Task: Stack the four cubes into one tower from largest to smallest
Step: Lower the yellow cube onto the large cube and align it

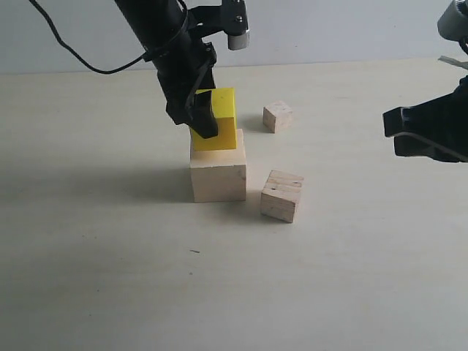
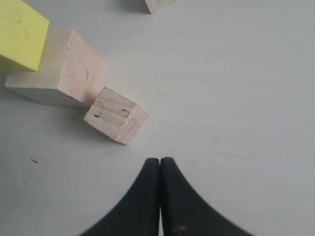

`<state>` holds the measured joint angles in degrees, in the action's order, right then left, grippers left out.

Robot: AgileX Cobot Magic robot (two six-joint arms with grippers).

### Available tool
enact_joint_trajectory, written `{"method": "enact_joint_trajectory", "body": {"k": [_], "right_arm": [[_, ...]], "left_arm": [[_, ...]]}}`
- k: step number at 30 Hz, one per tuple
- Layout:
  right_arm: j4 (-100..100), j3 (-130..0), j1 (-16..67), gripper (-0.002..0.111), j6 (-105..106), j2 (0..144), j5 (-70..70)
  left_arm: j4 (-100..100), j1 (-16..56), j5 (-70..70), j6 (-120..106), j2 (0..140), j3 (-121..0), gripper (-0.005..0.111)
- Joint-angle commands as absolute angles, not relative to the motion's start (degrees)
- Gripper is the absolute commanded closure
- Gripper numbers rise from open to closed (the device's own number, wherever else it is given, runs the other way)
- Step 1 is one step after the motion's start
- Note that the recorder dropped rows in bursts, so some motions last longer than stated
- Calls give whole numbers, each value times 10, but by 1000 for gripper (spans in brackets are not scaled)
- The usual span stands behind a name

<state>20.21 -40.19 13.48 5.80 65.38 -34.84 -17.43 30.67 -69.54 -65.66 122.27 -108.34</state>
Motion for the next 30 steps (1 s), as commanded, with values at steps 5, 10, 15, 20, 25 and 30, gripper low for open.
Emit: {"method": "enact_joint_trajectory", "body": {"k": [5, 10, 15, 20, 25, 30], "right_arm": [[206, -404, 137, 108, 60, 653, -343], [206, -404, 137, 108, 60, 653, -343], [206, -404, 137, 108, 60, 653, -343], [206, -404, 137, 108, 60, 653, -343], [206, -404, 137, 108, 60, 653, -343], [206, -404, 137, 108, 60, 653, -343]], "left_arm": [[-185, 310, -695, -656, 1236, -1088, 107], [-185, 310, -694, -656, 1236, -1088, 107], [-185, 310, -694, -656, 1236, -1088, 107], [-185, 310, -689, -656, 1236, -1088, 107], [-185, 310, -687, -656, 1236, -1088, 107], [-175, 310, -687, -658, 1237, -1088, 107]]}}
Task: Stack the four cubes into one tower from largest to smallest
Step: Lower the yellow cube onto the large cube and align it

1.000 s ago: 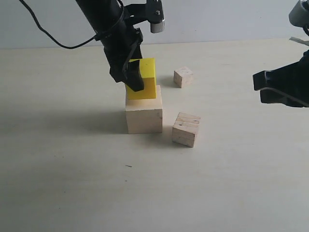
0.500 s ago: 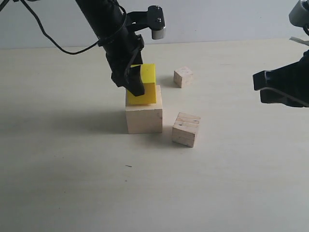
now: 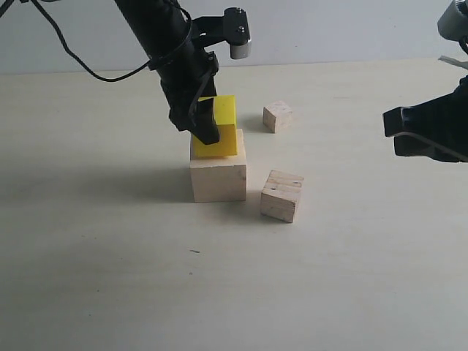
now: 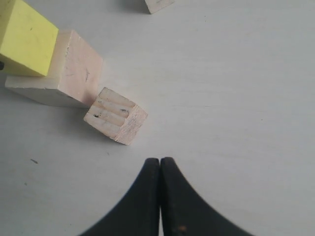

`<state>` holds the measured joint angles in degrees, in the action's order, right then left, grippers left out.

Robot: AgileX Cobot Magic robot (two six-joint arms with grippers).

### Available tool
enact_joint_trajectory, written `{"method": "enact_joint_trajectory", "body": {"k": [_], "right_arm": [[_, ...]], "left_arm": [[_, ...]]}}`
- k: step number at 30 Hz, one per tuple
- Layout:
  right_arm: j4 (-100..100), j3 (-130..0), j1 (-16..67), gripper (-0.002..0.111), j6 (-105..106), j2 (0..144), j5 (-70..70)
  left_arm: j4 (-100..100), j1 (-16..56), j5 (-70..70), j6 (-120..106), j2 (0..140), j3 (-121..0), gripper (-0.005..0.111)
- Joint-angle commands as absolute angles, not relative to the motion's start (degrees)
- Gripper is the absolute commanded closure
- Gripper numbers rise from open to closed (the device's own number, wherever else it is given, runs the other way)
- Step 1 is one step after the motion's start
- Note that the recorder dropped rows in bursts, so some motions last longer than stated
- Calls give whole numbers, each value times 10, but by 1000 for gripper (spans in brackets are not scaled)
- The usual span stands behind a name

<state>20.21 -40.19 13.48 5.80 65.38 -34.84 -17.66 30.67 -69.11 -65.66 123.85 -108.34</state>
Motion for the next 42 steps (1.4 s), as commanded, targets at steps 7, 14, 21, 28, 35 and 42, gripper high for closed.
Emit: {"method": "enact_joint_trajectory", "body": {"k": [7, 14, 21, 28, 35, 42], "right_arm": [[206, -404, 137, 108, 60, 653, -343], [206, -404, 137, 108, 60, 653, -343], [206, -404, 137, 108, 60, 653, -343], [206, -404, 137, 108, 60, 653, -343], [206, -404, 137, 108, 60, 653, -343], [206, -404, 137, 108, 60, 653, -343]], "left_arm": [[-172, 310, -687, -656, 1237, -1088, 107], [-172, 310, -686, -655, 1237, -1088, 107], [-172, 310, -685, -657, 1240, -1088, 107], [-172, 310, -687, -658, 1247, -1088, 107], [-170, 310, -685, -666, 1247, -1088, 107], [-170, 310, -683, -672, 1247, -1088, 48]]}}
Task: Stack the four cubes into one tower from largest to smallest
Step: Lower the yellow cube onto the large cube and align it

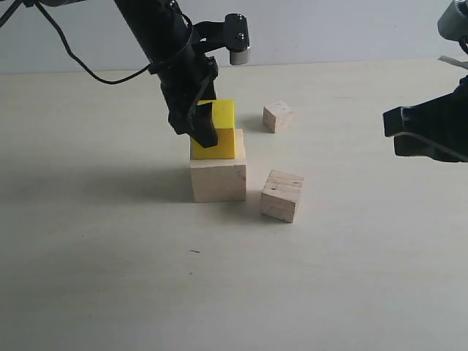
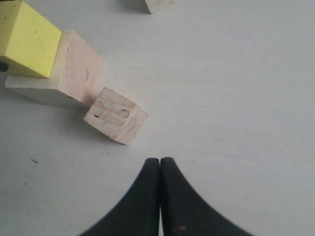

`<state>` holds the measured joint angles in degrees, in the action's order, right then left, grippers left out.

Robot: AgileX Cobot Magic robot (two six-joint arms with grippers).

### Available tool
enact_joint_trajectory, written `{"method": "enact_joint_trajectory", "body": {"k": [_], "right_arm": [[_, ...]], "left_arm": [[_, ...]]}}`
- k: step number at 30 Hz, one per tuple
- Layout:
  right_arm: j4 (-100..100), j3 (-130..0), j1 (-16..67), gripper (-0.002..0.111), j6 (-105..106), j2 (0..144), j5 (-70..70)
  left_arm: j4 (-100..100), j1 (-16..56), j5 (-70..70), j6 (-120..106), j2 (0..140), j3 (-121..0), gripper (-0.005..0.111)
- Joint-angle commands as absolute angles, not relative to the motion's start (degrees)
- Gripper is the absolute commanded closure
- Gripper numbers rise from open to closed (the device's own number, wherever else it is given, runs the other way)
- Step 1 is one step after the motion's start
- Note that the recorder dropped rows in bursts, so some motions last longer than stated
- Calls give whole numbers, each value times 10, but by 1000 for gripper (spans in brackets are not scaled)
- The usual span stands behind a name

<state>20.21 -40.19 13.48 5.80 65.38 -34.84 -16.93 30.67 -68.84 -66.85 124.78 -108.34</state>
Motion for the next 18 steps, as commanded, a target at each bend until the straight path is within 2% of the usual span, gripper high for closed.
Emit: {"method": "enact_joint_trajectory", "body": {"k": [1, 4, 18], "right_arm": [[206, -404, 137, 108, 60, 653, -343], [206, -404, 137, 108, 60, 653, -343], [206, -404, 137, 108, 60, 653, -344]], "left_arm": [[-171, 310, -680, -672, 1247, -1088, 43], [-178, 310, -679, -672, 1247, -1088, 36], [-191, 310, -670, -671, 1247, -1088, 36]]}}
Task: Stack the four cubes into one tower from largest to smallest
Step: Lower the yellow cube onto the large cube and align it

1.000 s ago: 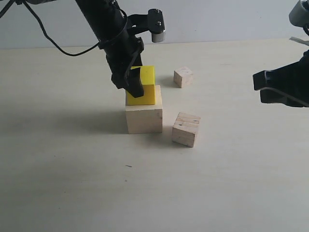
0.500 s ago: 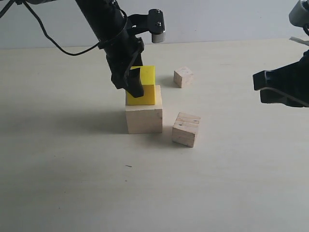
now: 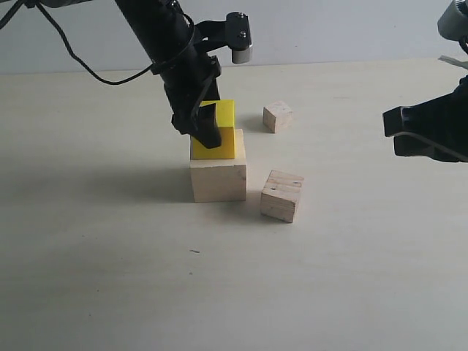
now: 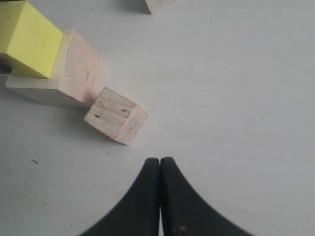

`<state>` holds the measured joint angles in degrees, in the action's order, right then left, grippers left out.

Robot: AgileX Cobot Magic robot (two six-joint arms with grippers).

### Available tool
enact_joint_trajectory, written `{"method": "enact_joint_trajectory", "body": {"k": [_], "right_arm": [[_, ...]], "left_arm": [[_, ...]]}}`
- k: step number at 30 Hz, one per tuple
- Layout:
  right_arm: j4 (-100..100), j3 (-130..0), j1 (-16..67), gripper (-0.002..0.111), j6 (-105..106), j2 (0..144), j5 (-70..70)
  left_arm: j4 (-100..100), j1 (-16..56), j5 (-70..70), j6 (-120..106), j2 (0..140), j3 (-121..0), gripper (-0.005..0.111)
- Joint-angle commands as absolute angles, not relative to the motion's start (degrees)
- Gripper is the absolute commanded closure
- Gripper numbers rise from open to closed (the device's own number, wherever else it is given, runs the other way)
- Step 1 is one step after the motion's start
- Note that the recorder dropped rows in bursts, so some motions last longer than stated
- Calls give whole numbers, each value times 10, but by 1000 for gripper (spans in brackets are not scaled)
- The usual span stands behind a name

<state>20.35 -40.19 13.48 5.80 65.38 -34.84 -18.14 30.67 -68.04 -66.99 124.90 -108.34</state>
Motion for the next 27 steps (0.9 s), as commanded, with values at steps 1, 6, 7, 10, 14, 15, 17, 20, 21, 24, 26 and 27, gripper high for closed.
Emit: {"method": "enact_joint_trajectory", "body": {"k": [1, 6, 7, 10, 14, 15, 17, 20, 21, 24, 26, 27], "right_arm": [[206, -404, 137, 108, 60, 653, -344], [206, -404, 137, 108, 60, 653, -344], [206, -404, 137, 108, 60, 653, -344], [206, -404, 137, 108, 60, 653, -344], [206, -404, 137, 108, 60, 653, -344], [206, -404, 137, 108, 60, 653, -344], [206, -404, 137, 108, 60, 653, -344], [206, -404, 137, 108, 60, 653, -344], [206, -404, 137, 108, 60, 653, -344], [206, -404, 137, 108, 60, 653, -344], [206, -404, 137, 108, 60, 653, -344], [206, -404, 137, 108, 60, 653, -344]], "left_arm": [[-191, 310, -670, -669, 1247, -1088, 36], [-195, 310, -662, -662, 1247, -1088, 36], [-197, 310, -660, -657, 1247, -1088, 36], [-198, 310, -656, -656, 1247, -1088, 36], [-198, 310, -656, -656, 1247, -1088, 36], [-198, 310, -656, -656, 1247, -1088, 36], [-198, 310, -656, -656, 1247, -1088, 36], [-196, 310, -658, -656, 1247, -1088, 36], [-196, 310, -660, -656, 1247, -1088, 37], [-196, 310, -669, -656, 1247, -1088, 38], [-196, 309, -677, -656, 1247, -1088, 38], [-196, 309, -682, -656, 1247, -1088, 38]]}}
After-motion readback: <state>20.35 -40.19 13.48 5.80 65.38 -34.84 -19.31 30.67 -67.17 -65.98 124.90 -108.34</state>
